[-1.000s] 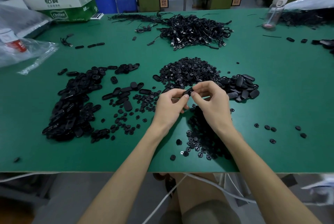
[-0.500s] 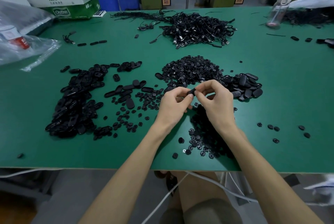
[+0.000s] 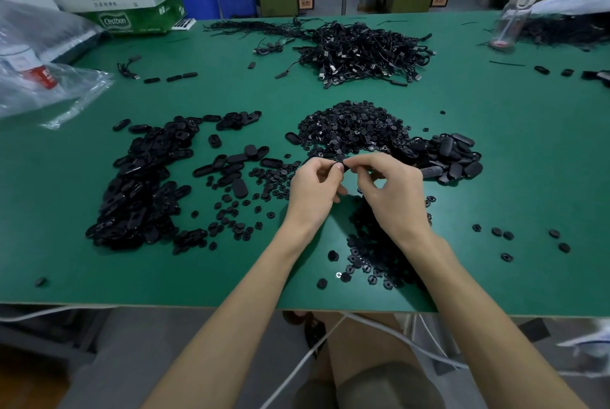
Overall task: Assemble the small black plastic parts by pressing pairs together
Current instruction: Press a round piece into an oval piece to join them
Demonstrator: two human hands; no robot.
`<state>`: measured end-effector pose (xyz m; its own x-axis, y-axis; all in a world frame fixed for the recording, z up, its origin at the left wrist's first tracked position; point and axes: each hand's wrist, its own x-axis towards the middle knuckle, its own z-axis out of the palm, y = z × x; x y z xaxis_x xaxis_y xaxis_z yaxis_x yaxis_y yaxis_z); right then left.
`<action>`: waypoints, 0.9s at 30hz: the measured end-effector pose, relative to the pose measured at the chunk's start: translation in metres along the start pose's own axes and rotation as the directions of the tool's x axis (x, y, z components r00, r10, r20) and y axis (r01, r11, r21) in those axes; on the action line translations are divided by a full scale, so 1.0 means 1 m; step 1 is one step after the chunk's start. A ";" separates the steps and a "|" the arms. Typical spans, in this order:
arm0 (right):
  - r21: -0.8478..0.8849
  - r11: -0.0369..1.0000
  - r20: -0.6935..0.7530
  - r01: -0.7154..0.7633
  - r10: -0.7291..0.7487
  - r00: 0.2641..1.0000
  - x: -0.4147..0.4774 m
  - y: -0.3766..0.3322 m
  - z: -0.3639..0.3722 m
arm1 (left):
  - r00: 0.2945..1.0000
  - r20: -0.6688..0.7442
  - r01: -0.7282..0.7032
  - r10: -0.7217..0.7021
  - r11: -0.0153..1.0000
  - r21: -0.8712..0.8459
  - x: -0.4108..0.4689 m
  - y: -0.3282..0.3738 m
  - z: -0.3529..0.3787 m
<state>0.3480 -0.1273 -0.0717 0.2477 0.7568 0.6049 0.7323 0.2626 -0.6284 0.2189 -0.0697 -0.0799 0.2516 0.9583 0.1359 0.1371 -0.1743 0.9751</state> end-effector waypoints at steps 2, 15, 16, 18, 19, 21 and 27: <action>0.005 1.000 0.019 0.003 -0.003 1.000 0.000 -0.001 0.000 | 1.000 -0.023 0.020 -0.021 1.000 -0.022 0.001 0.000 0.000; 0.189 0.937 0.071 -0.292 0.284 0.956 0.005 0.001 -0.005 | 0.996 0.085 -0.013 0.016 0.999 -0.041 -0.003 0.005 0.001; 0.194 0.937 0.060 -0.290 0.284 0.957 0.005 0.001 -0.006 | 0.995 0.093 -0.018 0.022 0.999 -0.041 -0.003 0.005 0.002; 0.205 0.938 0.038 -0.280 0.278 0.960 0.005 0.001 -0.008 | 0.994 0.102 -0.022 0.027 0.999 -0.047 -0.004 0.005 0.001; 0.218 0.936 0.036 -0.278 0.277 0.960 0.004 0.001 -0.008 | 0.994 0.101 -0.024 0.029 0.998 -0.052 -0.004 0.005 0.000; 0.251 0.926 0.045 -0.282 0.280 0.959 0.004 0.000 -0.009 | 0.994 0.100 -0.029 0.035 0.998 -0.061 -0.003 0.004 0.000; 0.287 0.912 0.067 -0.292 0.285 0.956 0.004 -0.001 -0.008 | 0.992 0.111 -0.049 0.056 0.996 -0.071 -0.003 0.004 -0.001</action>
<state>0.3537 -0.1296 -0.0648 0.4028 0.8388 0.3663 0.4138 0.1902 -0.8903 0.2177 -0.0731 -0.0767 0.3636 0.9159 0.1704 0.0559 -0.2040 0.9774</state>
